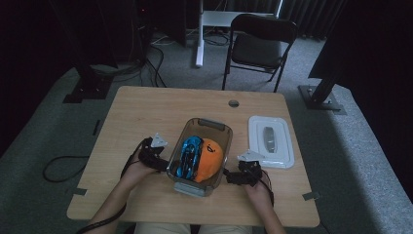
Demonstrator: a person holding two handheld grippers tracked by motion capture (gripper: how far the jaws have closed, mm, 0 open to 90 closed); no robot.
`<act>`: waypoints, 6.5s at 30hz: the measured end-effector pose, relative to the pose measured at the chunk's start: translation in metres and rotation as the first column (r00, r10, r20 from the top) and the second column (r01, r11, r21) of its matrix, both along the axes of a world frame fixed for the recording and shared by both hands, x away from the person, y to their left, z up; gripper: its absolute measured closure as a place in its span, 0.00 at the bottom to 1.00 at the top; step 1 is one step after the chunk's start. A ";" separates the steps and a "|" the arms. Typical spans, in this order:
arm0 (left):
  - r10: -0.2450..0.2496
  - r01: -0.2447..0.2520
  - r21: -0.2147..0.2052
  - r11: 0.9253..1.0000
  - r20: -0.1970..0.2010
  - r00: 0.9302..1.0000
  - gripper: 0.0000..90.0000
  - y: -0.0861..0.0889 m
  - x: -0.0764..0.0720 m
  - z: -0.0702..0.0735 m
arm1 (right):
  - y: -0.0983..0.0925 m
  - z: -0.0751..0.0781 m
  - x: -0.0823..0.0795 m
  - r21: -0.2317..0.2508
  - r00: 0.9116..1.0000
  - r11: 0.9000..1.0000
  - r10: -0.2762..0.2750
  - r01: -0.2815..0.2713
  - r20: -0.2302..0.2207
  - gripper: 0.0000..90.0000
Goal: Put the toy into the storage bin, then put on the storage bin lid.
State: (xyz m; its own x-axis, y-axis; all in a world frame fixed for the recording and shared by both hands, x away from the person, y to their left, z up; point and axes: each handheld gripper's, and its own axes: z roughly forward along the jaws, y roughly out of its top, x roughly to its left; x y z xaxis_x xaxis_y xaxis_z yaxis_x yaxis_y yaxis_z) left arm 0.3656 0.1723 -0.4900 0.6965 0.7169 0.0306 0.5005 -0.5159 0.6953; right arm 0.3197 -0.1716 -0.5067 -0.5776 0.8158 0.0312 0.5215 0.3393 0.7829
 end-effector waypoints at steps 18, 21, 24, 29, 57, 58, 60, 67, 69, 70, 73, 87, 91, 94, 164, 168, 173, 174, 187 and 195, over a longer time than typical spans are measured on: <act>-0.061 0.061 0.029 0.998 0.002 0.998 0.02 -0.032 -0.033 -0.003 | -0.029 0.005 -0.007 0.037 0.998 0.998 -0.044 0.046 -0.052 0.13; -0.084 0.084 0.035 0.996 0.002 0.996 0.02 -0.040 -0.036 -0.004 | -0.035 0.008 -0.007 0.029 0.997 0.998 -0.061 0.062 -0.039 0.13; -0.102 0.102 0.041 0.994 -0.001 0.995 0.02 -0.048 -0.039 -0.004 | -0.039 0.012 -0.006 0.021 0.995 0.995 -0.097 0.097 -0.024 0.13; -0.135 0.135 0.039 0.990 -0.012 0.991 0.02 -0.059 -0.043 -0.006 | -0.053 0.019 -0.003 0.023 0.987 0.986 -0.162 0.162 0.008 0.13; -0.106 0.106 -0.011 0.994 -0.032 0.994 0.02 -0.042 -0.054 -0.016 | -0.116 0.008 0.061 -0.026 0.884 0.884 -0.467 0.467 -0.008 0.30; -0.103 0.102 -0.010 0.995 -0.034 0.994 0.02 -0.040 -0.054 -0.017 | -0.116 0.006 0.063 -0.029 0.882 0.882 -0.471 0.471 -0.011 0.31; -0.094 0.093 -0.012 0.996 -0.030 0.995 0.02 -0.038 -0.054 -0.018 | -0.116 0.003 0.066 -0.024 0.881 0.882 -0.472 0.472 -0.023 0.36; -0.067 0.067 -0.022 0.998 -0.027 0.997 0.02 -0.027 -0.056 -0.020 | -0.116 -0.005 0.071 -0.018 0.877 0.879 -0.477 0.477 -0.062 0.59; -0.055 0.055 -0.028 0.998 -0.023 0.998 0.02 -0.023 -0.057 -0.020 | -0.114 -0.005 0.072 -0.041 0.875 0.877 -0.481 0.479 -0.062 0.71; -0.045 0.045 -0.030 0.999 -0.019 0.999 0.02 -0.020 -0.058 -0.020 | -0.114 -0.005 0.072 -0.030 0.881 0.883 -0.469 0.468 -0.067 0.74; -0.021 0.020 -0.025 0.999 -0.011 1.000 0.02 -0.014 -0.059 -0.021 | -0.112 -0.004 0.070 -0.049 0.880 0.882 -0.471 0.469 -0.055 0.74; 0.044 -0.044 -0.025 0.999 -0.014 0.999 0.02 0.006 -0.060 -0.024 | -0.115 0.036 0.030 0.035 0.882 0.882 -0.472 0.471 0.019 0.75; 0.042 -0.042 -0.024 0.999 -0.014 0.999 0.02 0.003 -0.059 -0.025 | -0.110 0.055 0.021 0.048 0.887 0.888 -0.459 0.457 0.044 0.75; 0.037 -0.037 -0.027 0.999 -0.016 0.999 0.02 0.001 -0.059 -0.026 | -0.105 0.069 0.016 0.069 0.891 0.892 -0.451 0.447 0.057 0.75; -0.099 0.099 -0.044 0.994 0.006 0.995 0.02 -0.074 -0.066 -0.017 | 0.020 0.102 -0.031 0.098 0.999 0.995 0.023 -0.025 0.023 0.74; -0.092 0.092 -0.045 0.995 0.002 0.996 0.02 -0.074 -0.066 -0.019 | 0.017 0.103 -0.031 0.120 0.999 0.992 0.032 -0.034 0.022 0.54; -0.088 0.088 -0.040 0.995 -0.005 0.996 0.02 -0.073 -0.064 -0.022 | 0.007 0.108 -0.032 0.147 0.999 0.989 0.016 -0.022 0.039 0.41; -0.086 0.086 -0.040 0.996 -0.004 0.996 0.02 -0.073 -0.064 -0.022 | 0.003 0.109 -0.032 0.153 0.999 0.988 0.008 -0.015 0.049 0.36; -0.071 0.071 -0.048 0.996 -0.008 0.997 0.02 -0.074 -0.061 -0.022 | -0.035 0.110 -0.018 0.160 0.988 0.985 -0.091 0.070 0.125 0.14; -0.062 0.061 -0.064 0.996 -0.021 0.998 0.02 -0.073 -0.057 -0.022 | -0.059 0.107 -0.001 0.139 0.975 0.979 -0.169 0.148 0.148 0.14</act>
State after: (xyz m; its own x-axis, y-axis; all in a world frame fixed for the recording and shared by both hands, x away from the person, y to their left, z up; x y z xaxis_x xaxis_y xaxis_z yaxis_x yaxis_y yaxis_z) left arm 0.3085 0.0989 -0.5125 0.7393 0.6728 -0.0299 0.4854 -0.5015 0.7161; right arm 0.3185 -0.2302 -0.3995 -0.4471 0.8925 0.0586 0.4270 0.1554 0.8908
